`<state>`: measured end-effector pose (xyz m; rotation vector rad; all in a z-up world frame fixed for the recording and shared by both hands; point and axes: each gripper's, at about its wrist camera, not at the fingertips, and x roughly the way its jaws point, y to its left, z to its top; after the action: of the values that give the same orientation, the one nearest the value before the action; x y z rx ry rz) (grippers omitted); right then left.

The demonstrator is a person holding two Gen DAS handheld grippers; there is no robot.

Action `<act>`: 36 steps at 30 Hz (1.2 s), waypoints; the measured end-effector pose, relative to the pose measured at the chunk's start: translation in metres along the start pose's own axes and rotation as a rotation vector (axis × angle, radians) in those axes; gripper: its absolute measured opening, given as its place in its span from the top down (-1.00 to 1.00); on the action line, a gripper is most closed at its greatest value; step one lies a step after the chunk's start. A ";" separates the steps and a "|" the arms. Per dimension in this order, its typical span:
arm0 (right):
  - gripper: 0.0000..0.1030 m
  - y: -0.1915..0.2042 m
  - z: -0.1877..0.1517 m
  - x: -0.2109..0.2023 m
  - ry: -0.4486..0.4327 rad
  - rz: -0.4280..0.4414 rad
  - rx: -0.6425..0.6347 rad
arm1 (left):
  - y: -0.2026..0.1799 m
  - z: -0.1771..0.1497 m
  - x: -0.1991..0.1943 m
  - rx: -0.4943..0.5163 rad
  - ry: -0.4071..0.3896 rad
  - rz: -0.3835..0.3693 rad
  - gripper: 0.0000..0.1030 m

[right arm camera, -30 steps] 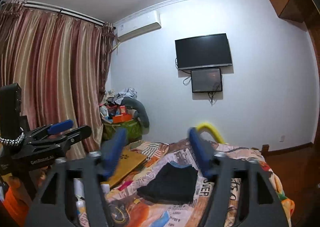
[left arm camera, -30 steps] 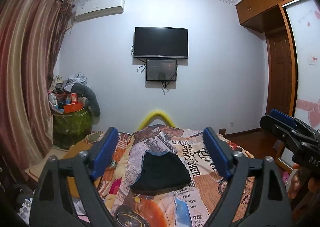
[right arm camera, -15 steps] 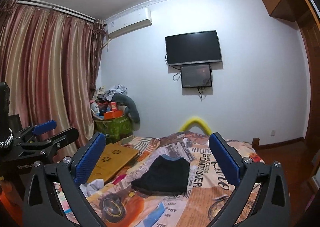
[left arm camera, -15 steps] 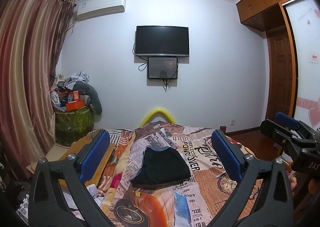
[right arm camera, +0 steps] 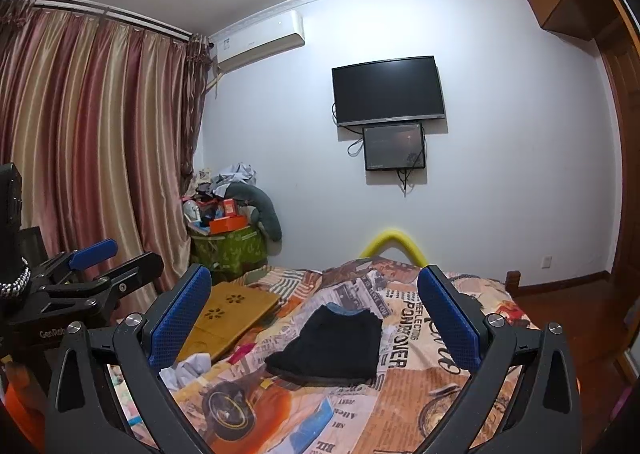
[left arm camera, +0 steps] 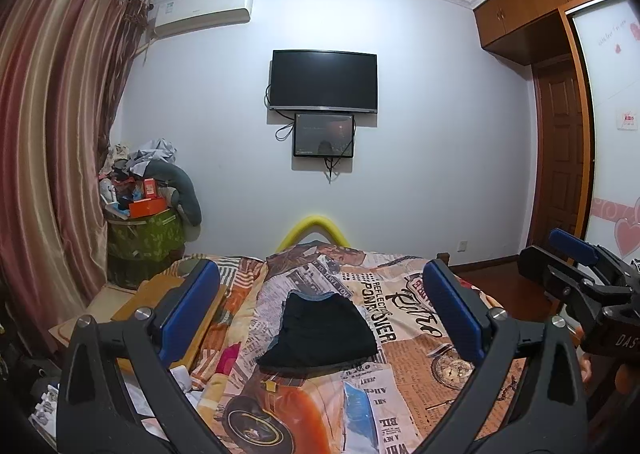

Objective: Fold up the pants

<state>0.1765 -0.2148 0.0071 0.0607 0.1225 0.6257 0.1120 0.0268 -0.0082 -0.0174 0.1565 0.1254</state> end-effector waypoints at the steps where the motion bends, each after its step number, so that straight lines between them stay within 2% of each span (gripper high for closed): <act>1: -1.00 0.000 0.000 0.000 0.000 0.000 0.000 | -0.001 -0.001 0.000 0.000 -0.001 -0.001 -0.99; 36: -1.00 -0.005 0.002 -0.002 0.005 -0.002 0.002 | -0.004 0.001 -0.006 -0.002 0.015 -0.049 -0.99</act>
<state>0.1779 -0.2205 0.0091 0.0606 0.1276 0.6240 0.1070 0.0222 -0.0066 -0.0244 0.1713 0.0765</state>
